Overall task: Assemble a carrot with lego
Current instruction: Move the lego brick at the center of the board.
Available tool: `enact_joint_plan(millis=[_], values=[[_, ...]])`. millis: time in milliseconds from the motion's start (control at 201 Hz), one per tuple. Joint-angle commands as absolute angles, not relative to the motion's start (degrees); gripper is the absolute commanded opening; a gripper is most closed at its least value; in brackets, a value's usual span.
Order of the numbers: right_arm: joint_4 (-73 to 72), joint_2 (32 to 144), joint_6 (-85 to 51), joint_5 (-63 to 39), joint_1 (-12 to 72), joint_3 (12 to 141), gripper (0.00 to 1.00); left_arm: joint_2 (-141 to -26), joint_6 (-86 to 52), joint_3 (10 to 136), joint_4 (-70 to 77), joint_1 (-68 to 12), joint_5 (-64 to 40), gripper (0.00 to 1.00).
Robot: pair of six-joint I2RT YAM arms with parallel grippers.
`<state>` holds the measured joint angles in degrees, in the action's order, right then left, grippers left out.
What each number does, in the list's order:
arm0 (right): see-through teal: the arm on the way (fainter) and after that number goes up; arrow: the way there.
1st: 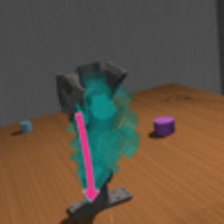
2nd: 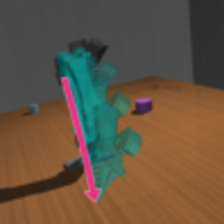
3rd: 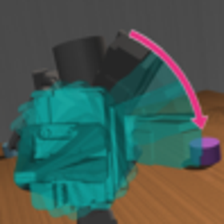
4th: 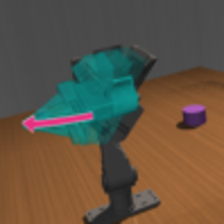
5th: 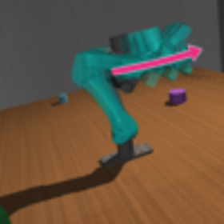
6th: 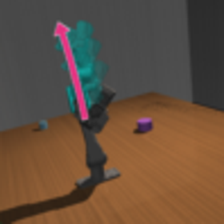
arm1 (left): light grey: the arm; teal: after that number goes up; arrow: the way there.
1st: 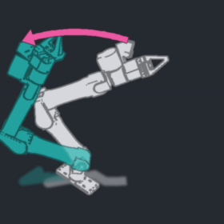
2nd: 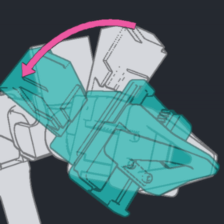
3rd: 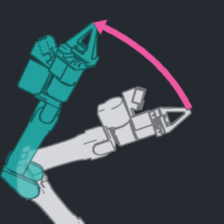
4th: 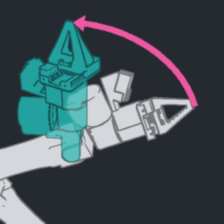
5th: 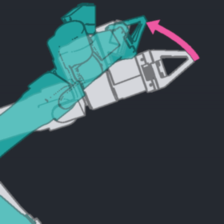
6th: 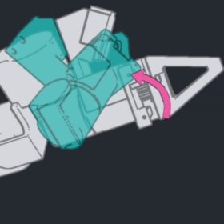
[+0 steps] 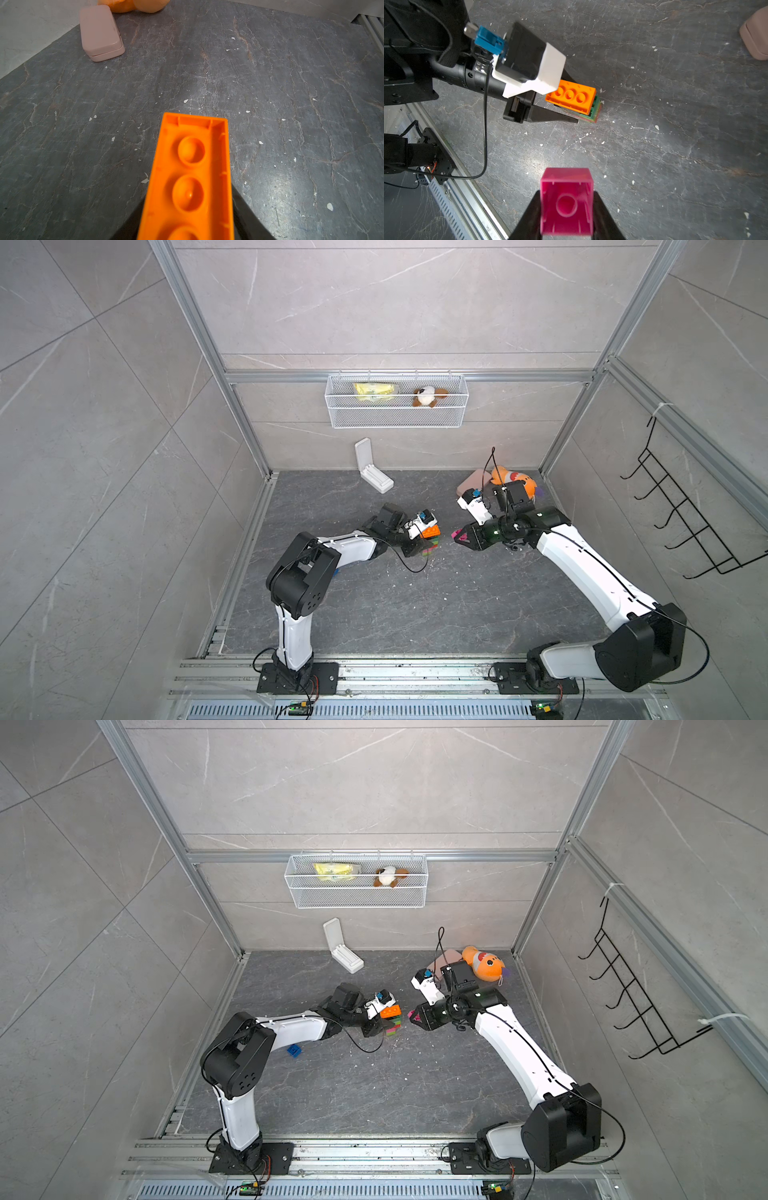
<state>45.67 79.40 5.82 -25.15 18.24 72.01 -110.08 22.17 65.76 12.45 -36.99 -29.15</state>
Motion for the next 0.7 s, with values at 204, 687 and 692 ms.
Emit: enact_joint_plan(millis=[204,687,692], values=[[47.4,80.0,5.8,-25.3,18.0,72.4,0.22,-110.3,25.3,68.4,7.6,-36.1,-32.5,0.39],[46.2,78.1,8.5,-30.7,18.6,71.3,0.22,-98.6,42.4,59.7,-8.3,-33.3,-36.3,0.37],[46.2,78.0,8.6,-30.7,18.6,71.3,0.22,-98.5,42.5,59.6,-8.4,-33.3,-36.3,0.37]])
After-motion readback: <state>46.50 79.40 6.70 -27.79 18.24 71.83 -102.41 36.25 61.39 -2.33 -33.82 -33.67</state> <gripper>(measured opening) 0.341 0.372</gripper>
